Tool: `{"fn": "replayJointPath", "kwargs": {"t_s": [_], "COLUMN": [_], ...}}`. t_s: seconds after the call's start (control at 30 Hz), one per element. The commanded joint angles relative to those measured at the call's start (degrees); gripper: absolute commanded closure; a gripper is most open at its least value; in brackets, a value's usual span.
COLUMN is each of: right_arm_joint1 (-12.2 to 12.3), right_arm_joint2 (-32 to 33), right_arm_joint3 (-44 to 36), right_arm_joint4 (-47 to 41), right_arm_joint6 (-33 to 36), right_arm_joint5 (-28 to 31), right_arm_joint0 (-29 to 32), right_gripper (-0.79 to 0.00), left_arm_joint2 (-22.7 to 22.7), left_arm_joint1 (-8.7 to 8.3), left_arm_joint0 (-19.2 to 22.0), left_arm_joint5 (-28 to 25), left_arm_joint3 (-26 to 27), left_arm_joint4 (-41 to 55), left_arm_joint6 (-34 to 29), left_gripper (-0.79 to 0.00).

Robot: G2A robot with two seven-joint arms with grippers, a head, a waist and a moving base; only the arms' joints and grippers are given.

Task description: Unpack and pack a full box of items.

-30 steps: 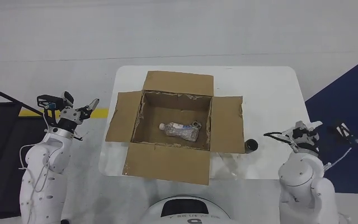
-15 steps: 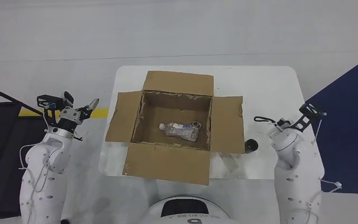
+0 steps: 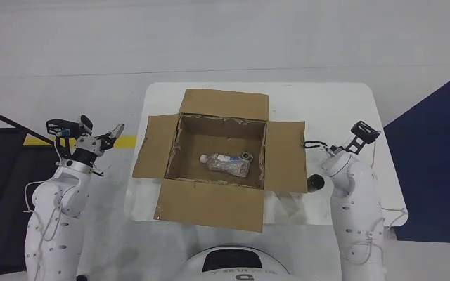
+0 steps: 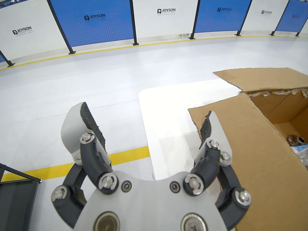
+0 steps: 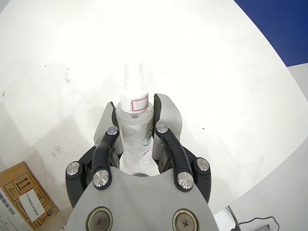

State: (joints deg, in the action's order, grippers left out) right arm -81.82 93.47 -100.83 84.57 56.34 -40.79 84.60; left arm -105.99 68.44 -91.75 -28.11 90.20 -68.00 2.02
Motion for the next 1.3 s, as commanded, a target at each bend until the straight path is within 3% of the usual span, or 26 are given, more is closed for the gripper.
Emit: {"fn": "replayJointPath", "kwargs": {"t_s": [0.0,0.3,0.43,0.53,0.63,0.67,0.8,0.9,1.1,1.13,1.27], "right_arm_joint1": [-0.1,-0.5,-0.7,-0.8,-1.1,-1.2,-1.5,-1.5,-1.2,-1.1,-1.0], "right_arm_joint2": [-0.5,-0.8,-0.8,-0.1,1.3,1.9,4.4,4.6,6.4,6.7,6.3], "right_arm_joint3": [0.6,0.6,-1.0,-3.9,-9.0,-11.3,-15.7,-14.6,-11.6,-11.0,-8.3], "right_arm_joint4": [0.1,0.8,0.1,-1.6,-5.3,-7.2,-12.3,-9.5,-6.5,-6.2,-5.2], "right_arm_joint6": [-0.2,-0.8,-1.5,-2.7,-4.3,-5.2,-8.0,-8.7,-3.1,-2.1,1.0], "right_arm_joint5": [-0.2,-1.1,-1.3,-1.7,-2.0,-2.2,-3.4,-5.0,-4.5,-4.3,-3.0], "right_arm_joint0": [-0.2,0.4,1.2,2.5,4.7,5.6,9.1,10.2,11.0,10.6,9.1], "right_gripper": [-0.206,-0.385,-0.597,-0.693,-0.730,-0.785,-0.785,-0.785,-0.785,-0.773,-0.588], "left_arm_joint2": [0.0,0.0,0.0,0.0,0.0,0.0,0.0,0.0,0.0,0.0,0.0], "left_arm_joint1": [0.00,0.00,0.00,0.00,0.00,0.00,0.00,0.00,0.00,0.00,0.00], "left_arm_joint0": [0.0,0.0,0.0,0.0,0.0,0.0,0.0,0.0,0.0,0.0,0.0], "left_arm_joint5": [0.0,0.0,0.0,0.0,0.0,0.0,0.0,0.0,0.0,0.0,0.0], "left_arm_joint3": [0.0,0.0,0.0,0.0,0.0,0.0,0.0,0.0,0.0,0.0,0.0], "left_arm_joint4": [0.0,0.0,0.0,0.0,0.0,0.0,0.0,0.0,0.0,0.0,0.0], "left_arm_joint6": [0.0,0.0,0.0,0.0,0.0,0.0,0.0,0.0,0.0,0.0,0.0], "left_gripper": [-0.785,-0.785,-0.785,-0.785,-0.785,-0.785,-0.785,-0.785,-0.785,-0.785,-0.785]}}
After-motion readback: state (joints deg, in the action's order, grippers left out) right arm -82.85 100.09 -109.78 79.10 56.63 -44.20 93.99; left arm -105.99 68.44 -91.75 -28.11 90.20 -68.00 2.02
